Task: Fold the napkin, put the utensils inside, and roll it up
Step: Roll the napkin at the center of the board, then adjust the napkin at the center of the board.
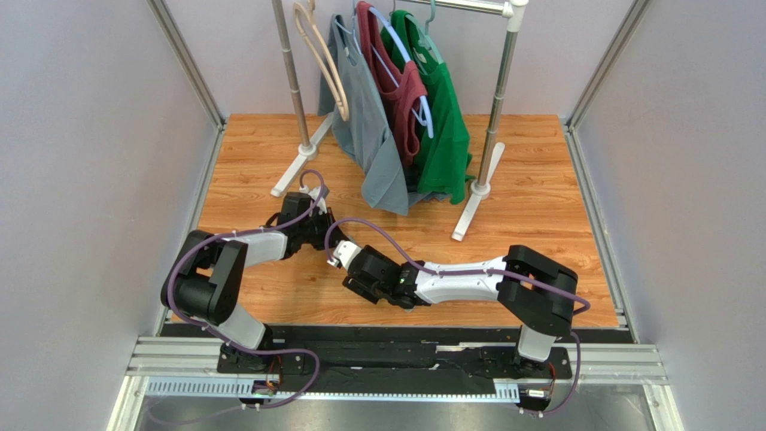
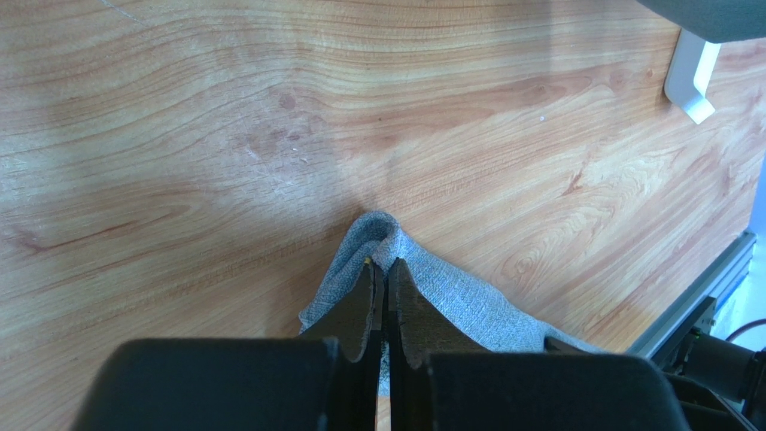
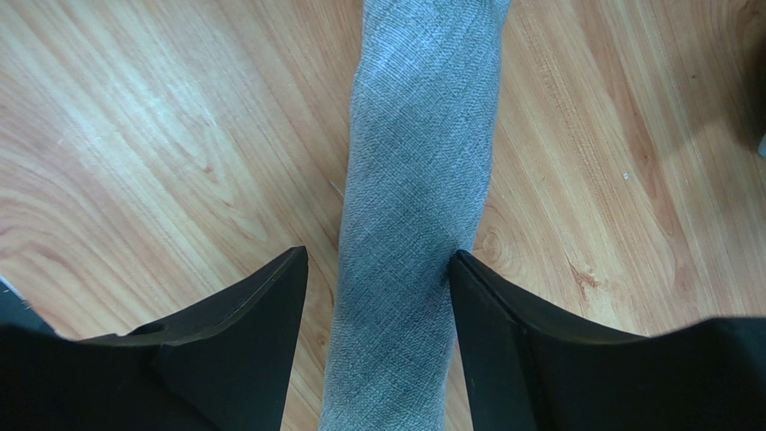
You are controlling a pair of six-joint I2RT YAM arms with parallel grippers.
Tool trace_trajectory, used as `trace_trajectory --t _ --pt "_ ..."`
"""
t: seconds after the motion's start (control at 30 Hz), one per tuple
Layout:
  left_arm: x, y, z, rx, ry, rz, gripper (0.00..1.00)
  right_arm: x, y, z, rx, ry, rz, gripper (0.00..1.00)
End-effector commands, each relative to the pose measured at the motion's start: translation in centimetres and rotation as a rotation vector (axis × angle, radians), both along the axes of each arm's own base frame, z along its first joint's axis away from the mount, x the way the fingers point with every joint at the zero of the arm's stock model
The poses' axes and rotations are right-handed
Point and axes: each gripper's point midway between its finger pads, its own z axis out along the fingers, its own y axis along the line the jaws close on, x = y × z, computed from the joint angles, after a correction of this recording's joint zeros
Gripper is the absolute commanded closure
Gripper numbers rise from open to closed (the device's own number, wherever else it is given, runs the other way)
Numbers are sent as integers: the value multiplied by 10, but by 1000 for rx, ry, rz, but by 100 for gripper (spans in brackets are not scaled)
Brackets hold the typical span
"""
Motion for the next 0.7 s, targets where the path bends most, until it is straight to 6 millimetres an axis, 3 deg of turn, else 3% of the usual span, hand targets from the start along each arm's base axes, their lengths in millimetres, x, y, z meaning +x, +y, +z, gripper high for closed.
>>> trace_trajectory --t 0.0,0.17,0.27,0.4,0.47,0.5,0.67 --pt "4 -2 5 0 -10 -25 100 7 -9 -8 -40 -40 -32 39" --pt "5 -7 15 -38 -22 -33 99 7 -17 -27 -39 45 -87 48" --pt "6 -10 26 -71 -48 -26 91 5 -18 -32 -14 100 -104 50" --pt "11 -7 46 -75 -95 8 56 -4 -18 -39 39 218 -104 57" --pt "12 0 51 -52 -101 50 49 -1 -18 -39 84 258 -116 60" --pt "13 2 63 -55 -132 64 45 -7 -17 -41 113 309 -113 60" --pt "13 27 97 -8 -212 179 39 -3 -10 -34 226 394 -114 63"
